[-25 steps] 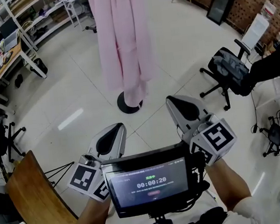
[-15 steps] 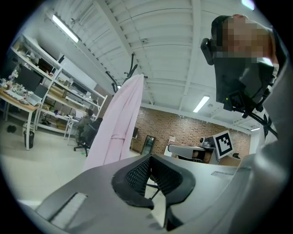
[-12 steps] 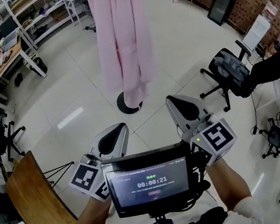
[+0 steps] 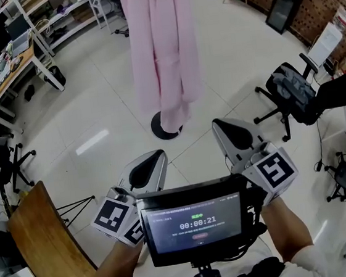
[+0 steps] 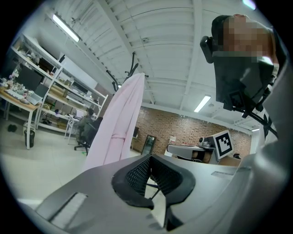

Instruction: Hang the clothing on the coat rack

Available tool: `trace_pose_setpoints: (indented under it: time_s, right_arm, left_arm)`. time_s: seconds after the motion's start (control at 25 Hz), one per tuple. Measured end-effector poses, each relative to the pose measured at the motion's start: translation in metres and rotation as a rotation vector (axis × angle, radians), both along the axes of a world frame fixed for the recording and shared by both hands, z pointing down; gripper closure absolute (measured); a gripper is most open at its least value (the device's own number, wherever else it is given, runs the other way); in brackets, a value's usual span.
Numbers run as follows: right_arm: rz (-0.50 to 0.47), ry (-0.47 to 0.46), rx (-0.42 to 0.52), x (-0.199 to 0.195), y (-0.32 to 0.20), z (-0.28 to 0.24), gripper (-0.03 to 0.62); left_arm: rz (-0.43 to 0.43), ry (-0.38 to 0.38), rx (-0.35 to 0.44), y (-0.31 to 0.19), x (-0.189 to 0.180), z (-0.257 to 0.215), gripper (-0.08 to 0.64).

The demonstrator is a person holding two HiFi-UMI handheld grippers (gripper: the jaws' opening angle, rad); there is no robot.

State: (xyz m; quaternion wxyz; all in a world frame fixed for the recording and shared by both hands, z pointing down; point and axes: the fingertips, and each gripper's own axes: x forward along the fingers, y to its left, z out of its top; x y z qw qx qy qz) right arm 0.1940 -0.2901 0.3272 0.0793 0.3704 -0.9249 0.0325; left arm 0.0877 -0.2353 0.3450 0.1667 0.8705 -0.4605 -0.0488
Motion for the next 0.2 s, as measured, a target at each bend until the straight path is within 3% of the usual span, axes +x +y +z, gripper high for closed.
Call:
trace_pose_setpoints:
  time_s: [0.2]
  right_arm:
    - [-0.003,0.002,-0.001,-0.0027,-0.0006,0.0019,0.589]
  left_arm:
    - [-0.004,0.001,0.000,0.0002,-0.0027,0.0013,0.555]
